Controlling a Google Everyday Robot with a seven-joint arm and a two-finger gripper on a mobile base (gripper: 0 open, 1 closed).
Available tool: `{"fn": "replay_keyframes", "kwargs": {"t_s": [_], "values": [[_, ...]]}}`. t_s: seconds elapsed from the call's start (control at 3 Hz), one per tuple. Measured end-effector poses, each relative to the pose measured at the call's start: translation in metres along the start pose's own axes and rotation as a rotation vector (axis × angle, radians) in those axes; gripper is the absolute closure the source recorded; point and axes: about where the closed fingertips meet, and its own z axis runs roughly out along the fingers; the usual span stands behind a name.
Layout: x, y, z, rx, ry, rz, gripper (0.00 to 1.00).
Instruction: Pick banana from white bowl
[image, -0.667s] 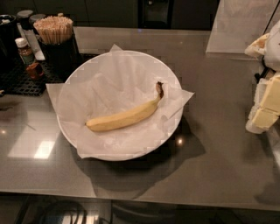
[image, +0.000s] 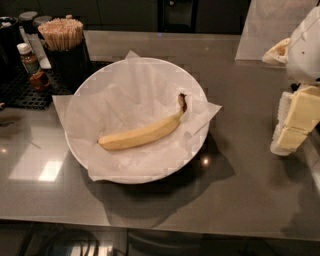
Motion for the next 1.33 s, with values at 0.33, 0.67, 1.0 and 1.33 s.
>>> {"fn": "replay_keyframes", "kwargs": {"t_s": [0.33, 0.67, 1.0, 1.33], "values": [[-0.056, 0.025, 0.011, -0.073, -0.049, -0.200, 0.00], [-0.112, 0.052, 0.031, -0.172, -0.106, -0.389, 0.00], [-0.160, 0.069, 0.053, -0.210, -0.131, -0.512, 0.00], [-0.201, 0.063, 0.076, -0.207, -0.145, -0.536, 0.00]]}}
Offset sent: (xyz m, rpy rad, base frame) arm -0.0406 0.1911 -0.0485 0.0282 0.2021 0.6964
